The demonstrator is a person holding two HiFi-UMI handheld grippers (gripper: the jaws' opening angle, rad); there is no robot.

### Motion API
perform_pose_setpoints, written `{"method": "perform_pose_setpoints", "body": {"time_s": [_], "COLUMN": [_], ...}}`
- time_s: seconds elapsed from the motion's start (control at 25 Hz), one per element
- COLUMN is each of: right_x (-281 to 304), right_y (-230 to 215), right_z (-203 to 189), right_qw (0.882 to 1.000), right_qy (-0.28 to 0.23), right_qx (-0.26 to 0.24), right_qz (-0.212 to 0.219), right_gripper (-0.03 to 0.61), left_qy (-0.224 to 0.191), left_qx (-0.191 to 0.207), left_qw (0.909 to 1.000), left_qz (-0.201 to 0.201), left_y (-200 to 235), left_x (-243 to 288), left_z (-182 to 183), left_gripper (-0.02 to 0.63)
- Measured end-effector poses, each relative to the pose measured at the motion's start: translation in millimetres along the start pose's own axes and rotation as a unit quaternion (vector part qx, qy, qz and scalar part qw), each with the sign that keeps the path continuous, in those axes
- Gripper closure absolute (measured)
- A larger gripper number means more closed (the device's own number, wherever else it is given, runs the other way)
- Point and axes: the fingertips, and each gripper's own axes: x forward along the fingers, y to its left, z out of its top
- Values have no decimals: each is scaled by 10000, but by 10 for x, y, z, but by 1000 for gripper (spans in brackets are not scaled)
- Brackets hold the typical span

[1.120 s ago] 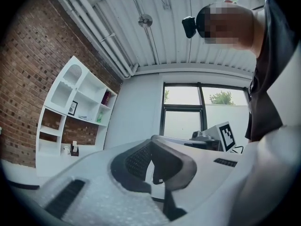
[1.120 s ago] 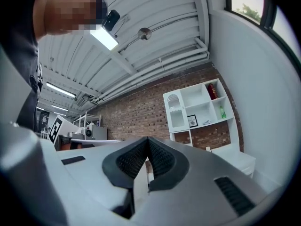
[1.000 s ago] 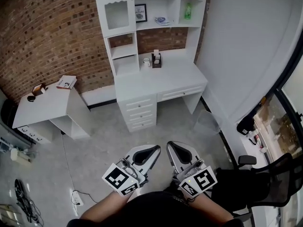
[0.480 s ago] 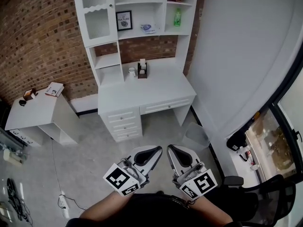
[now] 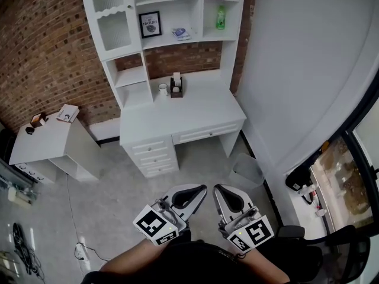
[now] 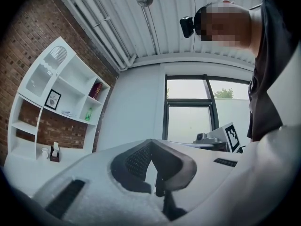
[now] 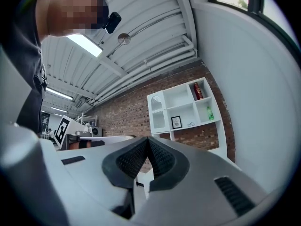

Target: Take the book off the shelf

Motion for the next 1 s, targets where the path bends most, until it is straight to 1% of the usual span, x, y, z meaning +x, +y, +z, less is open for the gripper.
{"method": "perform_pose_setpoints", "body": {"time_s": [0.28, 0.48, 0.6, 0.76, 1.0], "right_x": [117, 400, 708, 1189, 2016], "right_y": [-360, -675, -829, -1079, -1372], "right_z": [14, -75, -116, -73, -79], "right_qw": [9995, 9991, 9990, 9988, 9985], "right_qy": [18, 30, 46, 26, 71], "right_qx": [-76, 78, 77, 25, 12], "right_qz": [-291, -417, -434, -484, -548], "right_gripper": [563, 563, 563, 563, 563], "left_qy": [-35, -25, -28, -30, 33], "left_qx": [-88, -133, -154, -116, 109], "left_qw": [9996, 9989, 9987, 9986, 9975], "left_qz": [-278, -438, -476, -514, -701], "left_y": [229, 573, 908, 1428, 2210], "left_x": [341, 577, 674, 840, 1020], "left_z": [-51, -100, -88, 11, 189], "left_gripper": [606, 606, 606, 606, 606]}}
